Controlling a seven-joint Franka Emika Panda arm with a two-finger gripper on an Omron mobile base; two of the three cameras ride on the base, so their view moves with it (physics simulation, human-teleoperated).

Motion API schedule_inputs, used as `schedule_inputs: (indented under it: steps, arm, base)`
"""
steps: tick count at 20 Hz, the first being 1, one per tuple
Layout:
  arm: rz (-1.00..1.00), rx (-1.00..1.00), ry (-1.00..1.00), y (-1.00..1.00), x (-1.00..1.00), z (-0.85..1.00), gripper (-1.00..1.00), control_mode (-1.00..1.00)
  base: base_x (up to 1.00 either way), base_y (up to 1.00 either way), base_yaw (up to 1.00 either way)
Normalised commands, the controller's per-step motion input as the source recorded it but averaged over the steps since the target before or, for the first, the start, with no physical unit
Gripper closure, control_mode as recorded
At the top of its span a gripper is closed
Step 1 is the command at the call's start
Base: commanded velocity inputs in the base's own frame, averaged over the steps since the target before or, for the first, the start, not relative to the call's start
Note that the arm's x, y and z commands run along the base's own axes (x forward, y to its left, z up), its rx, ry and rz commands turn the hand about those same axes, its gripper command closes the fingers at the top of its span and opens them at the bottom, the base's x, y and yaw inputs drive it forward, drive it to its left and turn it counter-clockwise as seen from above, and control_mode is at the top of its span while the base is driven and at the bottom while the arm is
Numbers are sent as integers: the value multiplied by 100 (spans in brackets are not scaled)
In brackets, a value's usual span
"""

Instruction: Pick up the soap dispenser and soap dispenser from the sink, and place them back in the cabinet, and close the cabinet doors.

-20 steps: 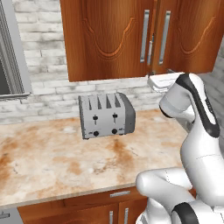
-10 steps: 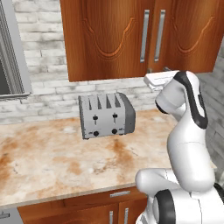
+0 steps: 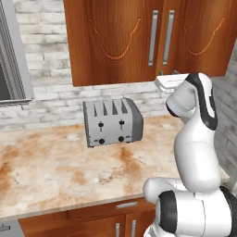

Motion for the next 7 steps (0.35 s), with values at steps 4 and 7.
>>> schedule_inputs:
  steps: [4,7]
  arm:
    - [2,0,0,0,18,0,-100,-100]
    - [2,0,0,0,2,0,-100,-100]
  base:
    - [0,0,0]
    - [0,0,0]
